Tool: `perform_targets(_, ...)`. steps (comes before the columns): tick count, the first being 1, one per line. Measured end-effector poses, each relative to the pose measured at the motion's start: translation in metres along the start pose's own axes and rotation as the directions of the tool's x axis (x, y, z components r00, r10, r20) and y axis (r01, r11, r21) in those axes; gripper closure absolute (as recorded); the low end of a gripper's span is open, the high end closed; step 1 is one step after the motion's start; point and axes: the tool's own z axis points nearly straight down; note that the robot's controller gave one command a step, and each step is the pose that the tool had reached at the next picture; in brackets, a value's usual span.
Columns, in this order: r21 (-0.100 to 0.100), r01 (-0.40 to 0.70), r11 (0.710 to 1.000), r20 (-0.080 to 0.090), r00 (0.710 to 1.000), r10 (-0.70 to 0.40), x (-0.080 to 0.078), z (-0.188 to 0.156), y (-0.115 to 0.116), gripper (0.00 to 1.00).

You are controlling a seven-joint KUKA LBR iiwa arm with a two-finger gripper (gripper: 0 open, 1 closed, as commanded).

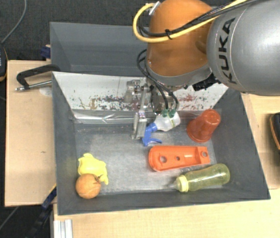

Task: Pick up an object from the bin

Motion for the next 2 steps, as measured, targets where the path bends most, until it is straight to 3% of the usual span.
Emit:
perform_targets(1, 0.002, 0.013, 1.000, -0.010, 1.000, -0.013, 0.026, 0.059, -0.039, 0.00)
perform_targets(2, 0.005, 0.004, 1.000, -0.004, 1.000, -0.004, 0.024, 0.097, -0.056, 0.00)
